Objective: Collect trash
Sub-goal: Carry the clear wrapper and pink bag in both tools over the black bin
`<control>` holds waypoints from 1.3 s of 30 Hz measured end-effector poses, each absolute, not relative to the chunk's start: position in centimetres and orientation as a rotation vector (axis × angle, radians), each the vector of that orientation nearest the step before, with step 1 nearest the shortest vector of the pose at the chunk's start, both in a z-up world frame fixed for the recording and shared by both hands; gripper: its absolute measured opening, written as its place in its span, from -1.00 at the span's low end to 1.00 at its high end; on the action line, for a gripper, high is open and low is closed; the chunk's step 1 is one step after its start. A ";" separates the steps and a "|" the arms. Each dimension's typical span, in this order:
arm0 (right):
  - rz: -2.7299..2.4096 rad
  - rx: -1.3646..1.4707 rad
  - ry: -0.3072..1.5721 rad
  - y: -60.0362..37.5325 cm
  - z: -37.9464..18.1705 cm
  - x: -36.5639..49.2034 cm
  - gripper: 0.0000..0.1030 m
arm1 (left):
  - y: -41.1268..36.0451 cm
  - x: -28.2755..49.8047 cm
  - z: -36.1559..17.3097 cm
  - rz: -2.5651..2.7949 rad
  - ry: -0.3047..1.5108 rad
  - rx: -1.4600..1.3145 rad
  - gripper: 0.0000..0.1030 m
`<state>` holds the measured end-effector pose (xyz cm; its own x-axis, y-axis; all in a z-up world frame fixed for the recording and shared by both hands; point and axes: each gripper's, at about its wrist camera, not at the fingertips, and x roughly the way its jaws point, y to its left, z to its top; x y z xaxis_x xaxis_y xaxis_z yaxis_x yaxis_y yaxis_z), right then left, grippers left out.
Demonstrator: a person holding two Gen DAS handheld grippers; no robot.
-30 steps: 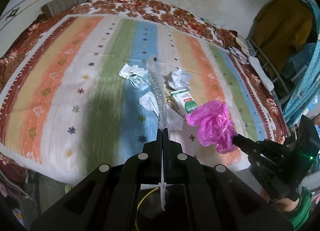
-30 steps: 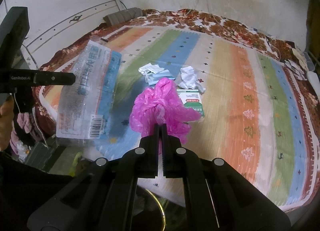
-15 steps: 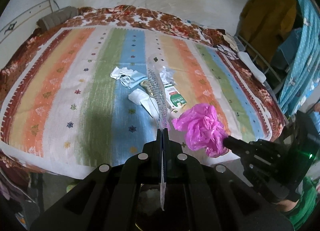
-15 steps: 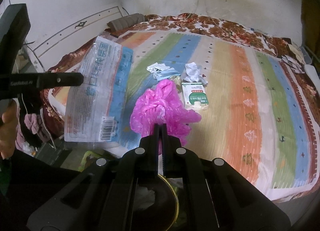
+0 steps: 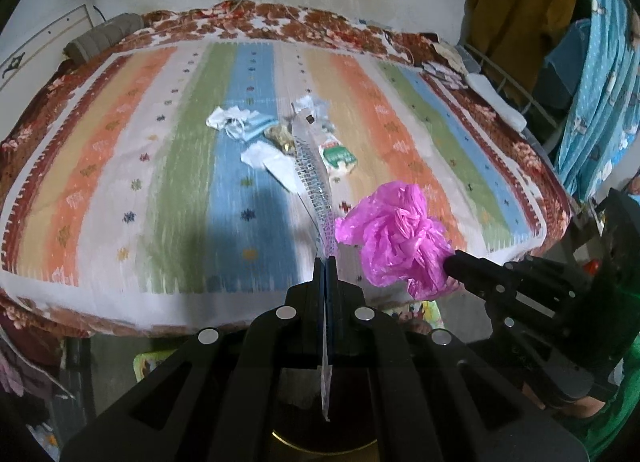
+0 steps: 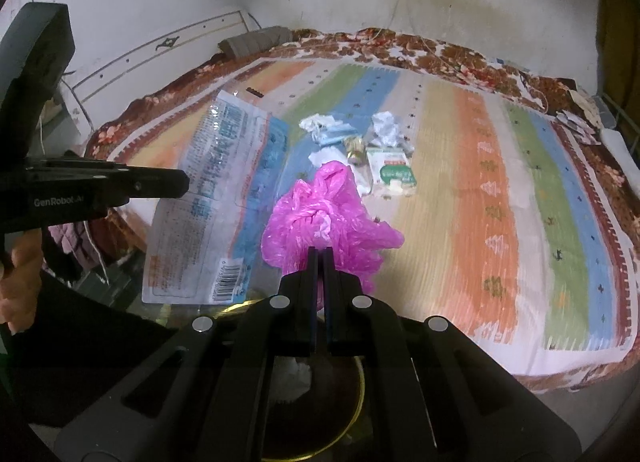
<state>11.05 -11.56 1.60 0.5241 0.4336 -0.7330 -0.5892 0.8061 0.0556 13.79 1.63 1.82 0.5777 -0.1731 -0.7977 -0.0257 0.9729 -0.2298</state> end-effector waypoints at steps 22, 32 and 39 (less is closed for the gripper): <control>0.575 -0.263 1.056 -11.9 -5.9 7.1 -0.97 | -0.8 11.0 -6.9 -0.019 1.232 -0.211 -1.00; 0.571 -0.260 1.219 -11.2 -9.6 7.0 -0.97 | -1.3 11.1 -10.5 -0.027 1.368 -0.270 -1.00; 0.556 -0.236 1.322 -11.2 -11.8 7.6 -0.97 | -1.4 11.2 -12.7 -0.025 1.451 -0.291 -1.00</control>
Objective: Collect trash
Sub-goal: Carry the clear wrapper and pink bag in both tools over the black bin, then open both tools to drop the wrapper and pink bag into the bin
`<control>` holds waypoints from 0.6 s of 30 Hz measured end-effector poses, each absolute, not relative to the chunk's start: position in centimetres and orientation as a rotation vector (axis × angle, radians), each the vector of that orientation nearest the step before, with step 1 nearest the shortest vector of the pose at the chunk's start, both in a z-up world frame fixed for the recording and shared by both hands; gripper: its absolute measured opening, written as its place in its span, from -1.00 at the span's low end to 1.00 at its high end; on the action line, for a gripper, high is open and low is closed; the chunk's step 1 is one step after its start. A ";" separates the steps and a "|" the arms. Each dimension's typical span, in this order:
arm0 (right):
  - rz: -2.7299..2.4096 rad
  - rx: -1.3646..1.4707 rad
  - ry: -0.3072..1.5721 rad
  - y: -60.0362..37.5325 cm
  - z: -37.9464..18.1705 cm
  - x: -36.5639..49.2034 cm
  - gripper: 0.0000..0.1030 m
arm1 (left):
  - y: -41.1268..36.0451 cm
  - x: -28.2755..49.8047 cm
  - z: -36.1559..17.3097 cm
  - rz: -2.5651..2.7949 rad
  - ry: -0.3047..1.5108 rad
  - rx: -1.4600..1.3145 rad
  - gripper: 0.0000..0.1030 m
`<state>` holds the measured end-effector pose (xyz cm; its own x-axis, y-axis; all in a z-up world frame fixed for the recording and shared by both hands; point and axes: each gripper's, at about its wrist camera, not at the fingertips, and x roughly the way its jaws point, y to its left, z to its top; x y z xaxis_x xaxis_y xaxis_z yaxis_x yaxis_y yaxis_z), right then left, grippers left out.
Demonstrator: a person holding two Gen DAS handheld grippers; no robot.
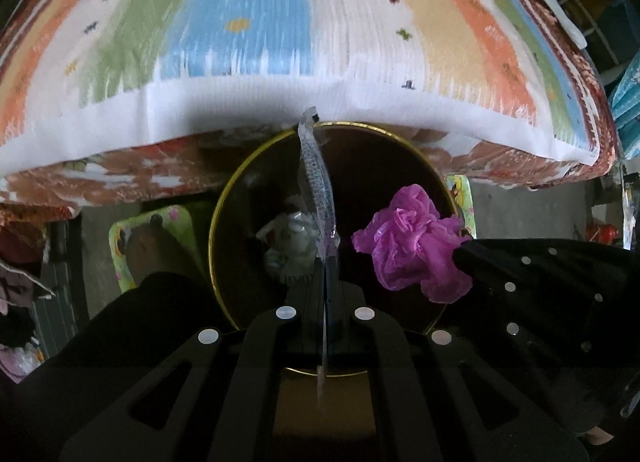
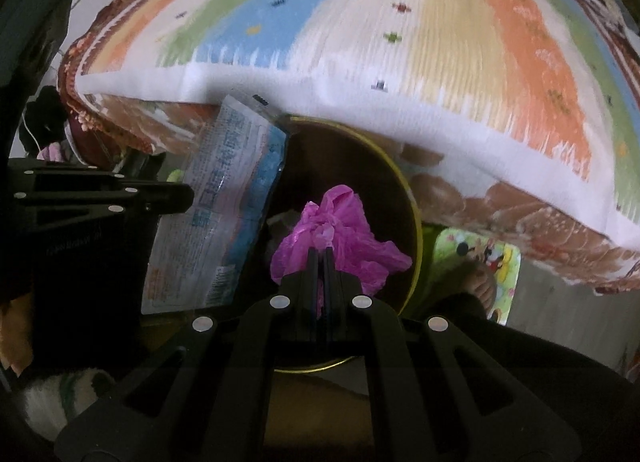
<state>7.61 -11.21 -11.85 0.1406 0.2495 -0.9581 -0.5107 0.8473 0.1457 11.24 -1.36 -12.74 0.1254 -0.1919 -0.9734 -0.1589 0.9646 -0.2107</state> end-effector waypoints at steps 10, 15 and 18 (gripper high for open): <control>0.547 -0.210 1.375 -11.2 -12.8 8.0 -0.59 | -0.1 11.4 -14.2 0.029 1.506 -0.372 -0.48; 0.544 -0.198 1.365 -11.4 -12.6 8.1 -0.57 | 0.3 11.6 -13.4 0.056 1.468 -0.387 -0.44; 0.541 -0.188 1.359 -11.5 -12.3 8.1 -0.57 | 0.6 11.6 -12.9 0.060 1.442 -0.406 -0.43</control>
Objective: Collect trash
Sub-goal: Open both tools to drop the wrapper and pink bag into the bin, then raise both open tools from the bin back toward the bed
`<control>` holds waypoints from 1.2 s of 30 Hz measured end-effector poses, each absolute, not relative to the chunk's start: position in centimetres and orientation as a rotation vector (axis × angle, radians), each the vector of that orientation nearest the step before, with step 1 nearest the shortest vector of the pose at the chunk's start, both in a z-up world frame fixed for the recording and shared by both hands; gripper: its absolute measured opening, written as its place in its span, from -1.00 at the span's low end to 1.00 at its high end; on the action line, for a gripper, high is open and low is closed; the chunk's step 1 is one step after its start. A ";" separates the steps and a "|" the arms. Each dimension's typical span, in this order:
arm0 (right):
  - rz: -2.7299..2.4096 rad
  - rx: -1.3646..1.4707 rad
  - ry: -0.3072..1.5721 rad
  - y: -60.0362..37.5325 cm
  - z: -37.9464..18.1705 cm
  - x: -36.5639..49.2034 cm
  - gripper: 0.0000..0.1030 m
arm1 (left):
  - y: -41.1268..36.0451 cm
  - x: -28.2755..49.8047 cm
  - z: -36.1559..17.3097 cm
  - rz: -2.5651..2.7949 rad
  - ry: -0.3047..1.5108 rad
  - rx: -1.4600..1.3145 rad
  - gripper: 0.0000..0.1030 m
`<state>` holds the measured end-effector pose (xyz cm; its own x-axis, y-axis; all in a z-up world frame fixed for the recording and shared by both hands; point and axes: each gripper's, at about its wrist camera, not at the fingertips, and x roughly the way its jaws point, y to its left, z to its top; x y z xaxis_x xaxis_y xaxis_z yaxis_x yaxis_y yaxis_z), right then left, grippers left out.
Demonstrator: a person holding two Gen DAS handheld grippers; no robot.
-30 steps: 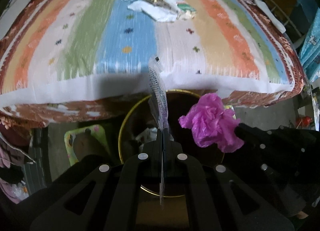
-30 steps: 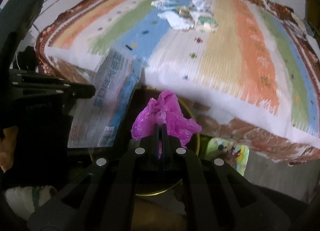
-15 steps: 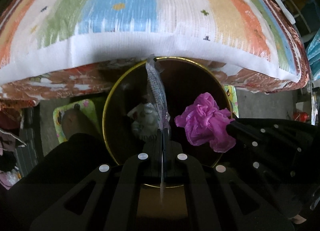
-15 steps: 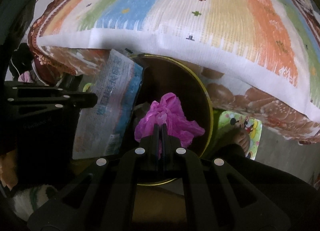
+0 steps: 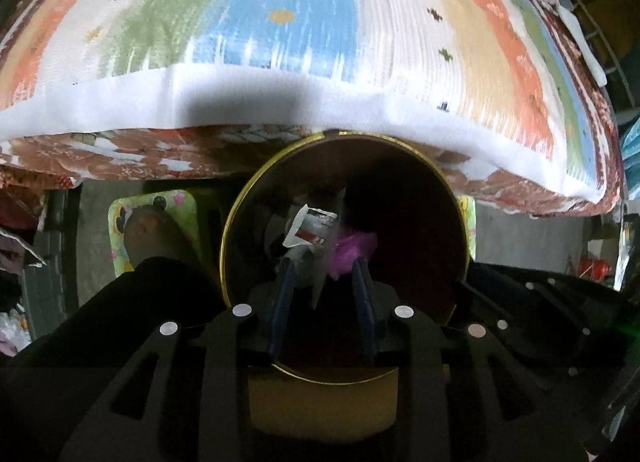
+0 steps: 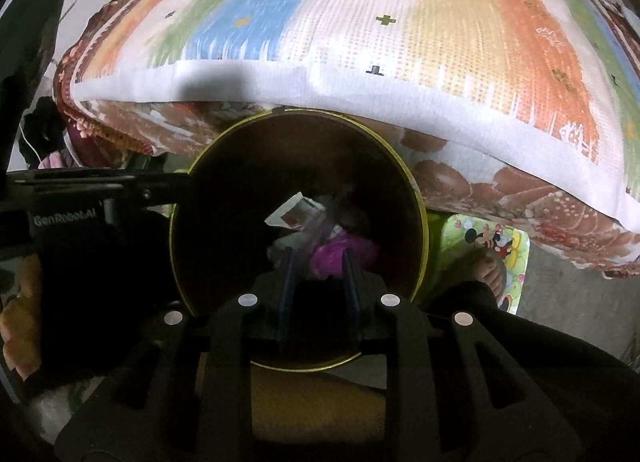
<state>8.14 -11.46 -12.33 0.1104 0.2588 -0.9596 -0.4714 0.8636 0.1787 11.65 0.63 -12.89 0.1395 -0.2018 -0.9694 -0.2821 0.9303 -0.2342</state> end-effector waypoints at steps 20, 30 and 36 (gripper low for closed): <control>0.515 -0.166 1.077 -12.8 -5.8 8.5 -0.23 | 3.4 11.6 -6.1 0.053 1.150 -0.530 0.10; 0.531 -0.197 0.925 -12.8 -1.5 11.0 0.10 | 5.3 13.7 -2.9 0.095 1.056 -0.476 0.28; 0.561 -0.220 0.890 -11.8 0.2 13.5 0.26 | 5.8 16.2 -2.7 0.102 1.046 -0.475 0.45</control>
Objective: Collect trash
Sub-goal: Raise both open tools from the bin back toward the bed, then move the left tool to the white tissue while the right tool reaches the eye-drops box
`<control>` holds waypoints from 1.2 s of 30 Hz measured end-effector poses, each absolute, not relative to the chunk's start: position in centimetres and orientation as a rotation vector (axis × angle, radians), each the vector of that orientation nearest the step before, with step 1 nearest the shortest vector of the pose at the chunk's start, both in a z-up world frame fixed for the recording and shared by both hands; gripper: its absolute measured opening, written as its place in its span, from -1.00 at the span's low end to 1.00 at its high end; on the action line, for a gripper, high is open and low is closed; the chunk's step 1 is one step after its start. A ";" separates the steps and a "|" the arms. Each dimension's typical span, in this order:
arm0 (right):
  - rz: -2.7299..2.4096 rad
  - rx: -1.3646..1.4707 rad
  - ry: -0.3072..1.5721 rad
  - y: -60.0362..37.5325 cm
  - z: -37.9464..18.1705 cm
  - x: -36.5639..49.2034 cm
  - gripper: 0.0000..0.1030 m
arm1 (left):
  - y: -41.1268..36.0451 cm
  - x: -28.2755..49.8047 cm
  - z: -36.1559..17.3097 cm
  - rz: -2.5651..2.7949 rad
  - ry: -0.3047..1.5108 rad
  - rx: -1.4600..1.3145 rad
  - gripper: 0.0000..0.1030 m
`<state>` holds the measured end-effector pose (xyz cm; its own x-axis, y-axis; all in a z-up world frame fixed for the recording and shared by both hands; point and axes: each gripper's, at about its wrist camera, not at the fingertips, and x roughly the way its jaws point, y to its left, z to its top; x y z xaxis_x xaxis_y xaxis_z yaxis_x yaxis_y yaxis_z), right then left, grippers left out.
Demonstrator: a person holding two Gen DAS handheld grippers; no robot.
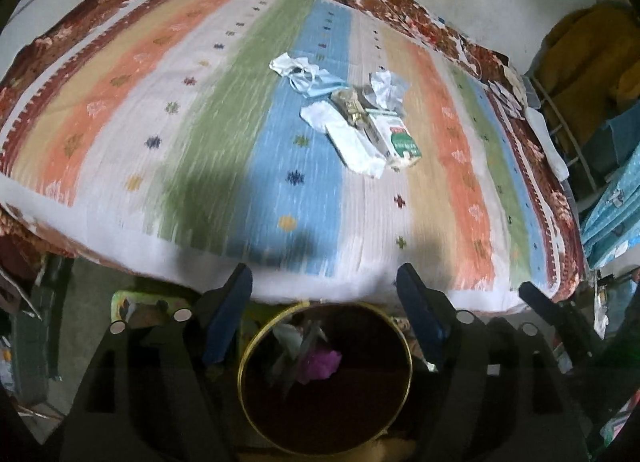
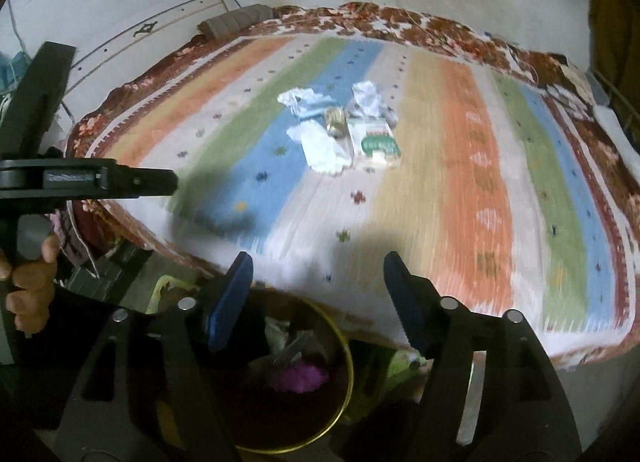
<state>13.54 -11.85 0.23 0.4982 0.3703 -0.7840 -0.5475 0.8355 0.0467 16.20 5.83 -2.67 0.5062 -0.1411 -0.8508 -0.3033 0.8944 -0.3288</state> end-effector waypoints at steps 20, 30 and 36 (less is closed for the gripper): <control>0.563 -0.195 0.914 -9.2 -2.0 25.0 0.83 | 10.0 26.7 -5.0 0.202 1.048 -0.414 0.89; 0.561 -0.197 0.947 -7.7 -5.6 29.8 0.83 | 11.8 31.0 -8.6 0.174 1.085 -0.409 0.89; 0.537 -0.225 0.974 -7.0 -7.7 32.8 0.81 | 11.9 33.0 -10.4 0.109 1.112 -0.413 0.89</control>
<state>32.83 -7.00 -7.73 0.4454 0.3305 -0.8321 -0.5272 0.8480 0.0546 33.05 11.86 -10.42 0.4461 -0.1190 -0.8871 -0.2889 0.9189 -0.2686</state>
